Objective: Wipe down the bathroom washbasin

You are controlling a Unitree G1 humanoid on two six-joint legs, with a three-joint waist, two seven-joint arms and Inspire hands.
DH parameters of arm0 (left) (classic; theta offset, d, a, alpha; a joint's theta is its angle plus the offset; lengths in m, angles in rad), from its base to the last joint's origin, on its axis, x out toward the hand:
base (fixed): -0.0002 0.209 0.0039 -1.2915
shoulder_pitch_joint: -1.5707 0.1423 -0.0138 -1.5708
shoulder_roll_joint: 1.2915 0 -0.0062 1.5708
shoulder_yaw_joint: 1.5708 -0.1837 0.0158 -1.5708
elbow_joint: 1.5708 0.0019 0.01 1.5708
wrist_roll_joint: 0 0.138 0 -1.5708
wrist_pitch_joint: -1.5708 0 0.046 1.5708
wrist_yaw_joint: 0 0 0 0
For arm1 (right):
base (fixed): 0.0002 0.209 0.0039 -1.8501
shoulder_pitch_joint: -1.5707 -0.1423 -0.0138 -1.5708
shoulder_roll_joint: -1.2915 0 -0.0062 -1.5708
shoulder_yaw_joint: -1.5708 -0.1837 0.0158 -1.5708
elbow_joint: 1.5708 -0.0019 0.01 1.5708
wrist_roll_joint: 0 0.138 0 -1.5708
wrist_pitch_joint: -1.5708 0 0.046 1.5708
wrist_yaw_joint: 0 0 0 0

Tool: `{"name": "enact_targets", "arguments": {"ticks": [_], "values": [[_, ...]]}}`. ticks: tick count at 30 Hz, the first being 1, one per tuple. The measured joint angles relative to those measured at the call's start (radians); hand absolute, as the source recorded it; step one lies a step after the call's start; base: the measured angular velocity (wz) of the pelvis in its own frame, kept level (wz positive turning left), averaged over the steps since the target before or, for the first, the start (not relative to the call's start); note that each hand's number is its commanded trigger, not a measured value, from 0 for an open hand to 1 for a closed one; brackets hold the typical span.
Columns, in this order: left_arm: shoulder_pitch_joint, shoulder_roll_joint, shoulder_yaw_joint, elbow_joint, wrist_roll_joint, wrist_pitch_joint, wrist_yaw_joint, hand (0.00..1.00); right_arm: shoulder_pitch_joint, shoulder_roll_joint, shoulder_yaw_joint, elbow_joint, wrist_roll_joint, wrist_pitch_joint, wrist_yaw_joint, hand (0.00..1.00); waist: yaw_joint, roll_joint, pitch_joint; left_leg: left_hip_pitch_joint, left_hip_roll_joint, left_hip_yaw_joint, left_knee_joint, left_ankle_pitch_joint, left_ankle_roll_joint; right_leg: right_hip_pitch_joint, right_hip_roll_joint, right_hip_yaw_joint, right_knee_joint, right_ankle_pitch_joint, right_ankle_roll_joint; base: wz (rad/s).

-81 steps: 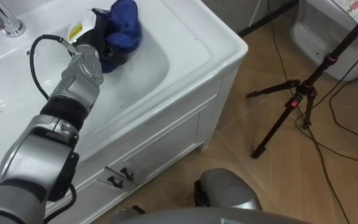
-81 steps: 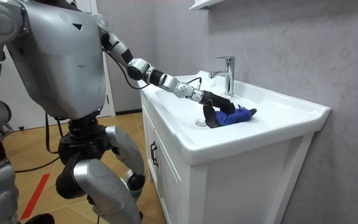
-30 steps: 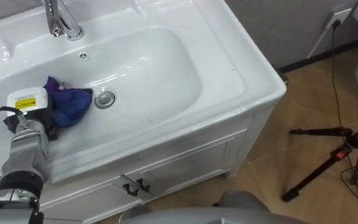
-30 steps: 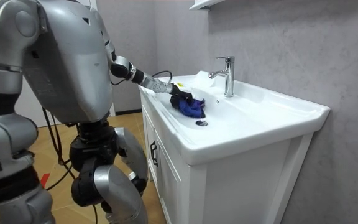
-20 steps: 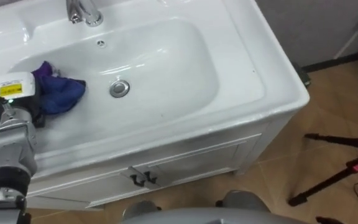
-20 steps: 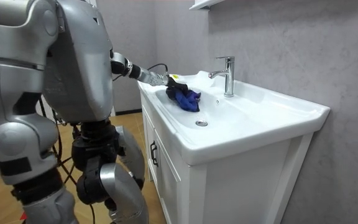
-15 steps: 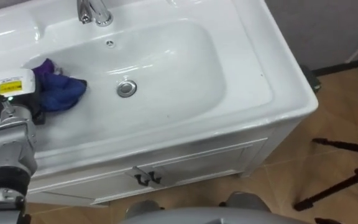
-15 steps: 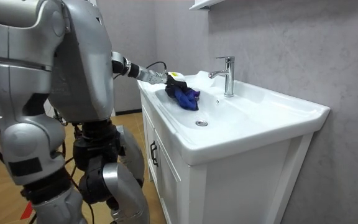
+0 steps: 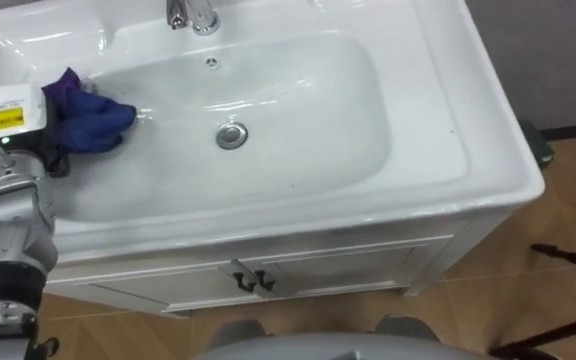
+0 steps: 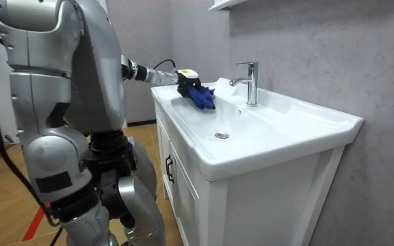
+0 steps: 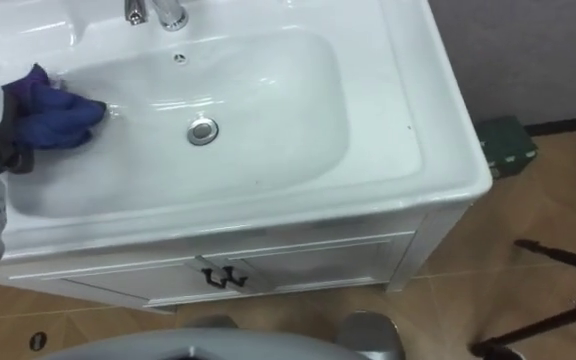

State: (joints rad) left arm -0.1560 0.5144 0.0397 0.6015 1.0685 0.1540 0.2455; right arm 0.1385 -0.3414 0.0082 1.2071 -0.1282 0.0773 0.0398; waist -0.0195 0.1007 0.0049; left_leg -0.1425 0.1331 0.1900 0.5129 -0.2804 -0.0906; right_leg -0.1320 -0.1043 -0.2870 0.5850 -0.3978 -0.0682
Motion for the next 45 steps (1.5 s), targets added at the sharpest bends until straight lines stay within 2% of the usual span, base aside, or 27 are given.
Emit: {"name": "enact_targets", "arguments": {"ticks": [2, 7, 13, 16, 25, 33, 39, 42, 45], "values": [[0.002, 0.007, 0.001, -0.027, -0.016, 0.000, 0.009, 1.00, 0.001, -0.002, 0.009, 0.003, 0.000, -0.013, 0.008, 0.00, -0.001, -0.004, 0.0034, 0.015, -0.011, -0.002, -0.018, 0.005, 0.003, 0.012, -0.008, -0.003, -0.007, 0.001, 0.007, 0.07], [0.057, 0.007, 0.003, -0.147, -0.017, -0.006, 0.009, 1.00, 0.003, -0.003, 0.009, 0.014, -0.001, -0.024, 0.037, 0.00, -0.005, -0.011, 0.0010, 0.043, -0.022, -0.004, -0.045, 0.015, 0.012, 0.053, -0.007, -0.009, -0.048, 0.008, 0.025, 0.09], [0.072, 0.006, 0.005, -0.288, -0.019, -0.028, 0.037, 1.00, 0.021, -0.003, 0.009, 0.034, -0.008, -0.036, 0.051, 0.00, -0.002, -0.020, 0.0019, 0.052, -0.030, -0.002, -0.066, 0.016, 0.012, 0.063, -0.005, -0.016, -0.073, 0.022, 0.035, 0.01], [0.072, 0.006, 0.005, -0.320, -0.019, -0.033, 0.064, 1.00, 0.029, -0.003, 0.010, 0.035, -0.008, -0.035, 0.051, 0.00, -0.004, -0.015, -0.0005, 0.054, -0.028, -0.003, -0.067, 0.016, 0.012, 0.068, 0.000, -0.013, -0.086, 0.028, 0.035, -0.04], [0.074, 0.005, 0.005, -0.348, -0.055, -0.053, 0.079, 1.00, 0.066, -0.003, 0.010, 0.033, -0.018, -0.033, 0.053, 0.00, -0.004, -0.010, -0.0013, 0.088, -0.024, 0.003, -0.075, 0.015, 0.012, 0.097, 0.003, 0.005, -0.106, 0.028, 0.034, -0.07], [0.076, 0.005, 0.027, -0.368, -0.056, -0.052, 0.102, 1.00, 0.065, -0.002, 0.009, 0.028, -0.039, -0.032, 0.066, 0.00, -0.001, -0.006, -0.0031, 0.125, -0.027, 0.012, -0.111, 0.016, 0.012, 0.118, 0.008, 0.011, -0.121, 0.030, 0.037, -0.02], [0.095, 0.005, 0.074, -0.354, -0.057, -0.052, 0.140, 1.00, 0.060, -0.003, 0.007, 0.029, -0.044, -0.031, 0.072, 0.00, 0.001, -0.004, -0.0040, 0.141, -0.034, 0.013, -0.139, 0.018, 0.008, 0.118, 0.005, 0.013, -0.120, 0.030, 0.037, -0.02], [0.127, 0.005, 0.096, -0.347, -0.056, -0.051, 0.139, 1.00, 0.060, -0.002, 0.008, 0.028, -0.045, -0.029, 0.084, 0.00, 0.005, -0.002, -0.0046, 0.147, -0.039, 0.011, -0.144, 0.019, 0.009, 0.120, 0.003, 0.015, -0.120, 0.031, 0.039, -0.03], [0.156, 0.005, 0.114, -0.346, -0.054, -0.049, 0.139, 1.00, 0.060, -0.002, 0.008, 0.031, -0.045, -0.017, 0.093, 0.00, 0.024, -0.003, -0.0035, 0.152, -0.042, 0.012, -0.152, 0.019, 0.009, 0.118, 0.004, 0.023, -0.120, 0.032, 0.041, -0.07]]}}
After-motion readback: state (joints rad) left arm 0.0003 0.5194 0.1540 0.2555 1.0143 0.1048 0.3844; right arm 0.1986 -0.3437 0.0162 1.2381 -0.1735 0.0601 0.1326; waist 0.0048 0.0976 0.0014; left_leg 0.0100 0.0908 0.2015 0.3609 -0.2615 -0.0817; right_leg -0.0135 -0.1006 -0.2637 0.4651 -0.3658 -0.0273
